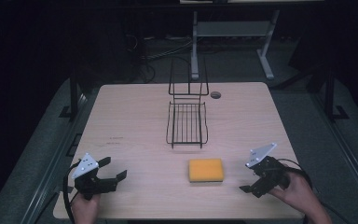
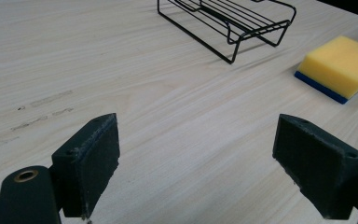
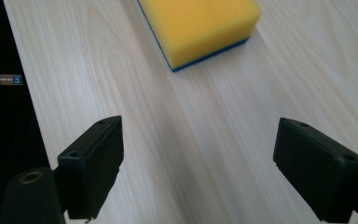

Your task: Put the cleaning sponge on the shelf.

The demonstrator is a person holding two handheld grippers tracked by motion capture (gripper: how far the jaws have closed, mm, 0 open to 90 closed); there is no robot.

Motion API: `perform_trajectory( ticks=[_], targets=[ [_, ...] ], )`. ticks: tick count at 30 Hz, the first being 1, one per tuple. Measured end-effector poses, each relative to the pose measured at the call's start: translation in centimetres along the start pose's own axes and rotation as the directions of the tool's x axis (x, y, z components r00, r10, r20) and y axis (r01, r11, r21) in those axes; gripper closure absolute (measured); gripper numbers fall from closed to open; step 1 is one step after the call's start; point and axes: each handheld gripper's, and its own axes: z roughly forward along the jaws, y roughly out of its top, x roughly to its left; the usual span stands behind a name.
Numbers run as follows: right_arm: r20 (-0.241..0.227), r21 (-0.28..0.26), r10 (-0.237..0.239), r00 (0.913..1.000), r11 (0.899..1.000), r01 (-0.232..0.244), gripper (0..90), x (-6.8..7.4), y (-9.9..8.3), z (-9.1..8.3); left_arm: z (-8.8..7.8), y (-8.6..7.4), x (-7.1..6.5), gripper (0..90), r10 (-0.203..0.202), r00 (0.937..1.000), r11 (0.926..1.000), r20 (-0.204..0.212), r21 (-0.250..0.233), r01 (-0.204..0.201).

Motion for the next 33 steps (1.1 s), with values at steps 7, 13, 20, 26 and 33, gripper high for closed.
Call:
perform_trajectory(
  ticks=[7, 13, 20, 26, 33],
  targets=[
    [-0.028, 0.022, -0.043, 0.9987, 0.999, 0.043, 15.6, -0.8, 2.1, 1.1, 0.0, 0.0, 0.1, 14.0, -0.005, 1.0000, 1.0000, 0.002, -0.003, 0.005],
    [-0.057, 0.030, -0.065, 0.9962, 0.997, 0.067, 15.6, -1.3, 3.7, 1.7, 0.0, -0.1, 0.2, 14.1, -0.003, 1.0000, 1.0000, 0.001, 0.003, 0.003],
    [-0.074, 0.033, -0.084, 0.9936, 0.996, 0.087, 15.6, -1.5, 4.8, 2.0, 0.1, -0.1, 0.0, 14.0, -0.003, 1.0000, 1.0000, 0.004, 0.006, 0.003],
    [-0.086, 0.041, -0.111, 0.9901, 0.993, 0.115, 15.6, -1.4, 5.9, 2.3, 0.0, 0.0, 0.0, 14.1, 0.002, 1.0000, 1.0000, 0.003, 0.004, -0.002],
    [-0.104, 0.042, -0.129, 0.9862, 0.990, 0.134, 15.6, -1.6, 7.0, 2.7, 0.1, 0.0, -0.1, 14.1, 0.002, 1.0000, 1.0000, 0.003, 0.006, -0.002]
  ],
)
